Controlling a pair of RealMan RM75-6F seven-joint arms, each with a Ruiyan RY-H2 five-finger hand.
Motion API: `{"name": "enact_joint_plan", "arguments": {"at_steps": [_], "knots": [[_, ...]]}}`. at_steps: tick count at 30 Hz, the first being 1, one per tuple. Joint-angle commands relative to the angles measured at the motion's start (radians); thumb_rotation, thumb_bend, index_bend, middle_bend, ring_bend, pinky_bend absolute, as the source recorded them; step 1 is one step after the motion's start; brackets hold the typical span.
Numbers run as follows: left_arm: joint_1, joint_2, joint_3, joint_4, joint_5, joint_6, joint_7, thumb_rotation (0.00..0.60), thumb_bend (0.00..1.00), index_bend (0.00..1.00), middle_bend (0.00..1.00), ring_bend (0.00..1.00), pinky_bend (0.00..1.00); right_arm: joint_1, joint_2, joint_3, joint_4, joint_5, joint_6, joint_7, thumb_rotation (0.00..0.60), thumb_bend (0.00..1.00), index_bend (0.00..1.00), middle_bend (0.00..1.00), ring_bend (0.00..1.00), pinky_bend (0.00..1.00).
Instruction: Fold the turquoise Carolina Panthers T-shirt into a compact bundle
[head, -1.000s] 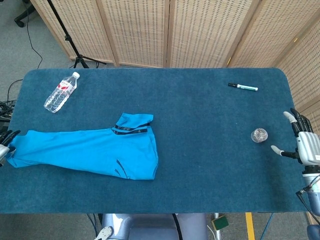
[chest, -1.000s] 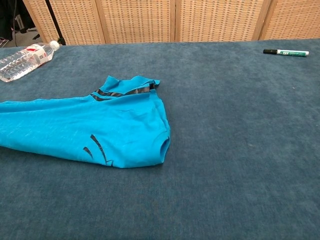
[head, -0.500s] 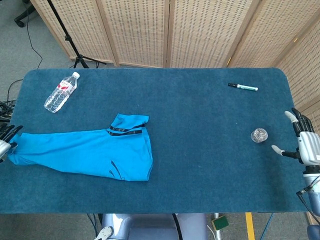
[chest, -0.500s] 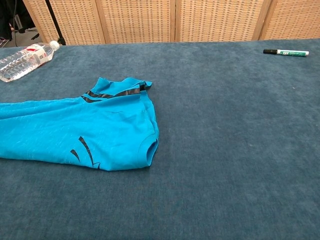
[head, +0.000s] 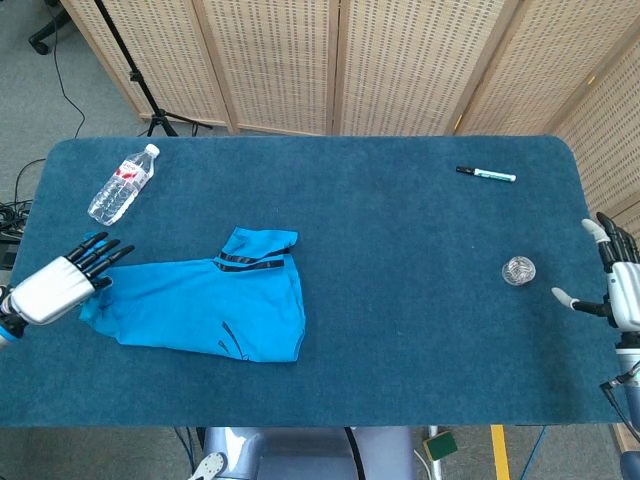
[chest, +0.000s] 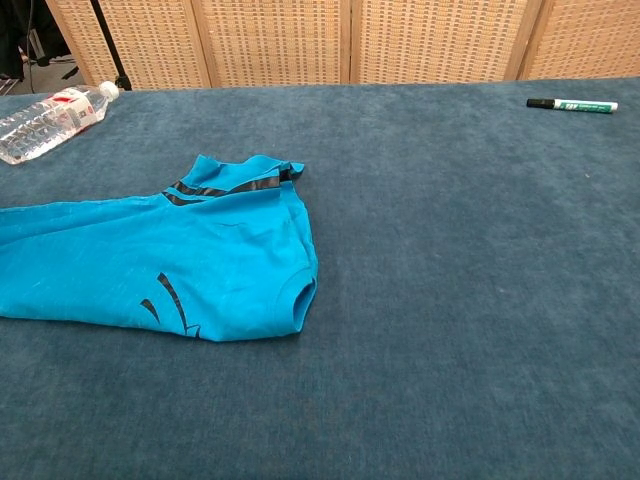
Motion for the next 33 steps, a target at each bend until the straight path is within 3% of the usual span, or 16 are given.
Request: {"name": "enact_joint_plan", "arguments": {"at_steps": [1, 11, 33], "knots": [[-0.068, -0.026, 0.03, -0.017, 0.043, 0.067, 0.047, 0.6, 0.67, 0.97, 0.0, 0.0, 0.0, 0.0, 0.001, 0.001, -0.001, 0.0, 0.0, 0.002, 0.6, 0.0, 0.0, 0.0, 0.0, 0.0], [-0.204, -0.073, 0.068, -0.062, 0.11, 0.131, 0.15, 0.6, 0.66, 0.97, 0.0, 0.0, 0.0, -0.003, 0.008, 0.003, -0.005, 0.002, 0.0, 0.017, 0.6, 0.0, 0.0, 0.0, 0.0, 0.0], [-0.389, -0.163, 0.027, -0.158, 0.116, 0.053, 0.258, 0.6, 0.66, 0.98, 0.0, 0.0, 0.0, -0.008, 0.02, 0.01, 0.0, 0.006, -0.001, 0.065, 0.6, 0.0, 0.0, 0.0, 0.0, 0.0]]}}
